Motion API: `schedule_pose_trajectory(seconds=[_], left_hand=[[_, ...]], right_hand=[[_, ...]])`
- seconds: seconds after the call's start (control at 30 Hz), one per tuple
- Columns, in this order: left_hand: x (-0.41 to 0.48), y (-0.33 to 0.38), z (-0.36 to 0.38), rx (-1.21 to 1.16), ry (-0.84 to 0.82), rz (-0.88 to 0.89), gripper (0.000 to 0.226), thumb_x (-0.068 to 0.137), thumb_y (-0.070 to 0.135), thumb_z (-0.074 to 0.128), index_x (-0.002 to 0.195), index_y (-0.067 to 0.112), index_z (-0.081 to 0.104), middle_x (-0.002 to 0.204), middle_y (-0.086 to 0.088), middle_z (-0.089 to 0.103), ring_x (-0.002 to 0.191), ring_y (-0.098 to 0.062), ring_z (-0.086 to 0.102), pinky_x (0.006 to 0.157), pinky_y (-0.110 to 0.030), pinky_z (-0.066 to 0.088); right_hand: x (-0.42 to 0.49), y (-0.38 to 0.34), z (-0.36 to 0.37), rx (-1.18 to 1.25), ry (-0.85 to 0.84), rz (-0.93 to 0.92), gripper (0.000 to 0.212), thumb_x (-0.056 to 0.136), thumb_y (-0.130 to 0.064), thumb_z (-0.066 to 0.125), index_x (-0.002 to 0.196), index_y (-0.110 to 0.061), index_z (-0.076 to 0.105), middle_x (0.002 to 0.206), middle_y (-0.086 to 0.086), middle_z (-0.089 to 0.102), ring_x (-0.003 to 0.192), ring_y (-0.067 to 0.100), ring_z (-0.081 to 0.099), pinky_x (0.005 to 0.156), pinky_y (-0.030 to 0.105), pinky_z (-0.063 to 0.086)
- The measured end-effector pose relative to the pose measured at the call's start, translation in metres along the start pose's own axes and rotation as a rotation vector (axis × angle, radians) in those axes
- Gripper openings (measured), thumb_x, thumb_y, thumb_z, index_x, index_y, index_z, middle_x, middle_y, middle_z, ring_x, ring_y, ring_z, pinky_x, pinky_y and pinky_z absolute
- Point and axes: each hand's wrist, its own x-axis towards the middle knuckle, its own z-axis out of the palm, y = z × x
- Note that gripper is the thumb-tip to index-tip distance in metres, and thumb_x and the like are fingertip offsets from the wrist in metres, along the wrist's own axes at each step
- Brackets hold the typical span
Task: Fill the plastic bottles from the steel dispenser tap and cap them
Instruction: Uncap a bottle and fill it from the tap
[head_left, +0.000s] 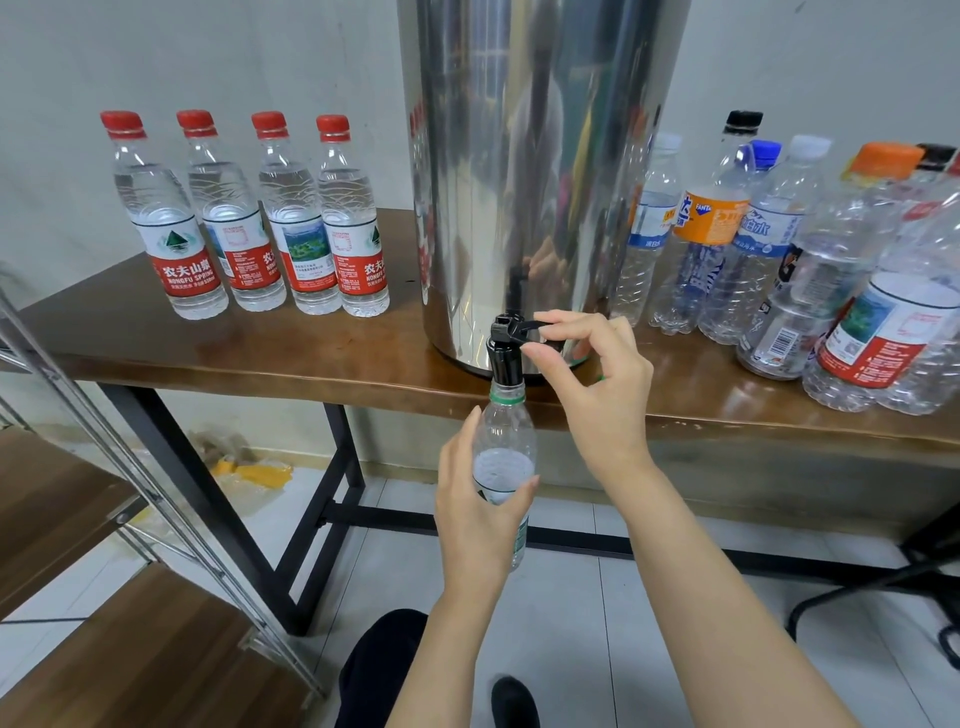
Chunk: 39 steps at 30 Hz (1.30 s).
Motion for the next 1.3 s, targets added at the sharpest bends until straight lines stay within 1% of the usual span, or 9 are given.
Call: schedule_pose_trajectory(seconds=[0.1, 0.2, 0.4, 0.67, 0.8, 0.93, 1.1, 1.2, 1.3], left_hand=[[-0.001, 0.0, 0.0, 0.01, 0.021, 0.012, 0.088, 0.07, 0.008, 0.087, 0.14, 0.037, 0.041, 0.129, 0.016, 0.046, 0.121, 0.017, 0.04, 0.092, 0.001, 0.034], [-0.002, 0.002, 0.0, 0.011, 0.022, 0.012, 0.085, 0.07, 0.008, 0.087, 0.14, 0.03, 0.045, 0.126, 0.009, 0.047, 0.118, 0.018, 0.041, 0.089, 0.002, 0.034], [-0.001, 0.002, -0.002, 0.03, 0.02, 0.021, 0.083, 0.07, 0.006, 0.086, 0.141, 0.023, 0.047, 0.126, 0.007, 0.048, 0.116, 0.02, 0.04, 0.088, 0.003, 0.033], [-0.002, 0.002, -0.001, 0.028, 0.03, 0.037, 0.084, 0.074, 0.003, 0.083, 0.138, 0.037, 0.041, 0.129, 0.026, 0.043, 0.117, 0.025, 0.038, 0.087, 0.004, 0.032], [-0.002, 0.002, -0.002, 0.045, 0.028, 0.043, 0.086, 0.074, 0.004, 0.083, 0.137, 0.042, 0.039, 0.128, 0.025, 0.043, 0.117, 0.023, 0.039, 0.086, 0.004, 0.033], [0.0, 0.002, -0.004, 0.103, 0.014, 0.07, 0.086, 0.076, 0.006, 0.082, 0.138, 0.043, 0.037, 0.131, 0.014, 0.045, 0.115, 0.023, 0.038, 0.082, 0.006, 0.032], [0.01, -0.002, -0.012, 0.284, -0.07, 0.143, 0.088, 0.078, 0.023, 0.081, 0.146, 0.045, 0.03, 0.136, 0.015, 0.04, 0.111, 0.008, 0.045, 0.065, -0.003, 0.038], [0.015, -0.001, -0.016, 0.39, -0.108, 0.211, 0.09, 0.078, 0.026, 0.081, 0.148, 0.039, 0.026, 0.142, 0.01, 0.042, 0.116, -0.005, 0.049, 0.065, -0.005, 0.033], [0.021, -0.001, -0.02, 0.444, -0.118, 0.26, 0.09, 0.076, 0.027, 0.081, 0.148, 0.033, 0.026, 0.144, 0.008, 0.044, 0.116, -0.006, 0.049, 0.065, -0.017, 0.042]], right_hand=[[0.0, 0.0, 0.0, -0.001, -0.001, -0.008, 0.013, 0.085, -0.034, 0.071, 0.09, -0.023, 0.067, 0.106, -0.017, 0.069, 0.082, 0.009, 0.051, 0.076, 0.023, 0.045], [-0.001, 0.0, 0.0, 0.019, -0.004, 0.006, 0.011, 0.085, -0.032, 0.073, 0.09, -0.024, 0.067, 0.106, -0.015, 0.07, 0.083, 0.011, 0.053, 0.076, 0.025, 0.045], [-0.001, 0.0, 0.0, 0.03, -0.006, 0.009, 0.011, 0.085, -0.03, 0.074, 0.09, -0.024, 0.067, 0.106, -0.014, 0.071, 0.084, 0.013, 0.054, 0.075, 0.027, 0.047], [0.0, 0.0, 0.001, 0.023, -0.002, 0.001, 0.011, 0.084, -0.03, 0.073, 0.089, -0.022, 0.067, 0.105, -0.015, 0.07, 0.083, 0.017, 0.055, 0.073, 0.026, 0.046], [-0.001, 0.001, 0.001, 0.022, -0.003, 0.002, 0.011, 0.084, -0.03, 0.073, 0.089, -0.023, 0.067, 0.105, -0.016, 0.07, 0.081, 0.016, 0.054, 0.073, 0.024, 0.045], [-0.001, 0.002, 0.001, 0.024, 0.001, 0.0, 0.011, 0.085, -0.029, 0.074, 0.089, -0.023, 0.067, 0.106, -0.012, 0.072, 0.081, 0.022, 0.055, 0.074, 0.025, 0.045], [-0.001, 0.003, 0.001, 0.017, 0.001, -0.003, 0.012, 0.085, -0.03, 0.074, 0.09, -0.021, 0.067, 0.106, -0.012, 0.071, 0.08, 0.025, 0.056, 0.073, 0.03, 0.047], [-0.001, 0.003, 0.002, 0.007, 0.004, -0.015, 0.014, 0.086, -0.031, 0.073, 0.09, -0.018, 0.068, 0.106, -0.011, 0.071, 0.078, 0.023, 0.056, 0.071, 0.029, 0.047], [-0.001, 0.002, 0.003, 0.012, 0.017, -0.019, 0.013, 0.085, -0.029, 0.074, 0.09, -0.019, 0.067, 0.105, -0.009, 0.072, 0.076, 0.023, 0.055, 0.07, 0.028, 0.046]])
